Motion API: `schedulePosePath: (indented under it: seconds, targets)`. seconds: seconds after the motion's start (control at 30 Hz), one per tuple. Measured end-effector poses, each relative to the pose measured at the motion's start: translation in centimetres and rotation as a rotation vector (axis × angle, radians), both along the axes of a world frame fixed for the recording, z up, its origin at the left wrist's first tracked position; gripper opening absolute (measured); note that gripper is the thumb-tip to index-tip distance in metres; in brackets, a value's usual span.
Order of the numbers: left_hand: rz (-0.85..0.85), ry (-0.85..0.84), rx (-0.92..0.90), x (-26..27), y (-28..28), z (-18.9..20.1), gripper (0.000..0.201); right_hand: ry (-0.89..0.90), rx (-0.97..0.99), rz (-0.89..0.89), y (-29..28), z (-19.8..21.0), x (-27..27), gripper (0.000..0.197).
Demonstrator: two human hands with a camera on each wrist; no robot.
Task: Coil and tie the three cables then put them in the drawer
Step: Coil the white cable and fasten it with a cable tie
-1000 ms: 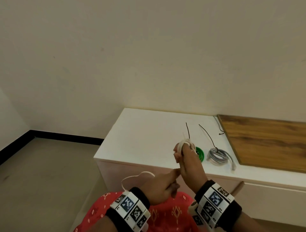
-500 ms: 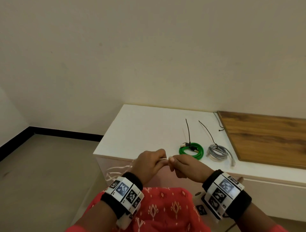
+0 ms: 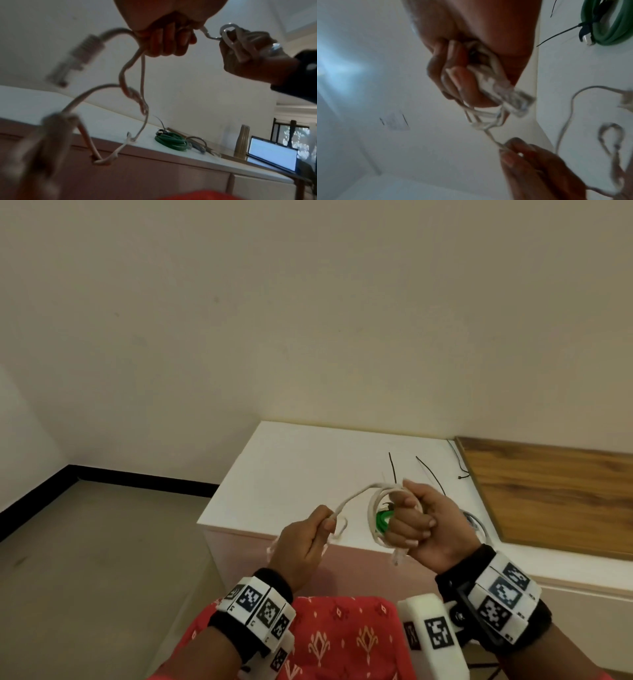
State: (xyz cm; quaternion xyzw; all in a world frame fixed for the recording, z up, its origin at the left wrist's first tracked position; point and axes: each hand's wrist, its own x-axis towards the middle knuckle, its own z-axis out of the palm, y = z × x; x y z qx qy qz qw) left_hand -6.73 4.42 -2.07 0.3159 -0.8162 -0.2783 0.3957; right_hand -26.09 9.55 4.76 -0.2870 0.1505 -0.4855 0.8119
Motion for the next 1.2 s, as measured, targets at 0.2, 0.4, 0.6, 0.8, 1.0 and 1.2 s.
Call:
schedulePosePath:
  seconds: [0.2, 0.4, 0.6, 0.8, 1.0, 1.2]
  targets:
    - [0.020, -0.224, -0.054, -1.0, 1.0, -0.6, 0.058, -0.156, -0.076, -0.207, -0.1, 0.6, -0.1, 0.042]
    - [-0.024, -0.296, -0.160, -2.0, 2.5, -0.2, 0.036, 0.060, -0.040, -0.739, 0.4, 0.6, 2.6, 0.024]
    - [-0.012, -0.568, -0.227, -2.8, 2.8, -0.1, 0.029, 0.604, -0.298, -0.943, 0.6, -1.8, 4.7, 0.019]
    - [-0.088, -0.259, 0.142, -3.2, 3.9, 0.0, 0.028, 1.244, -0.584, -1.079, 0.5, -3.2, 4.9, 0.012]
    - [-0.120, -0.327, 0.275, -2.2, 3.7, 0.0, 0.014, 1.652, -0.712, -1.075, 0.0, -4.0, 4.2, 0.027]
    - [-0.050, -0.589, -0.123, -1.4, 2.8, 0.9, 0.025, 2.183, -0.814, -0.733, -0.3, -3.8, 3.5, 0.018]
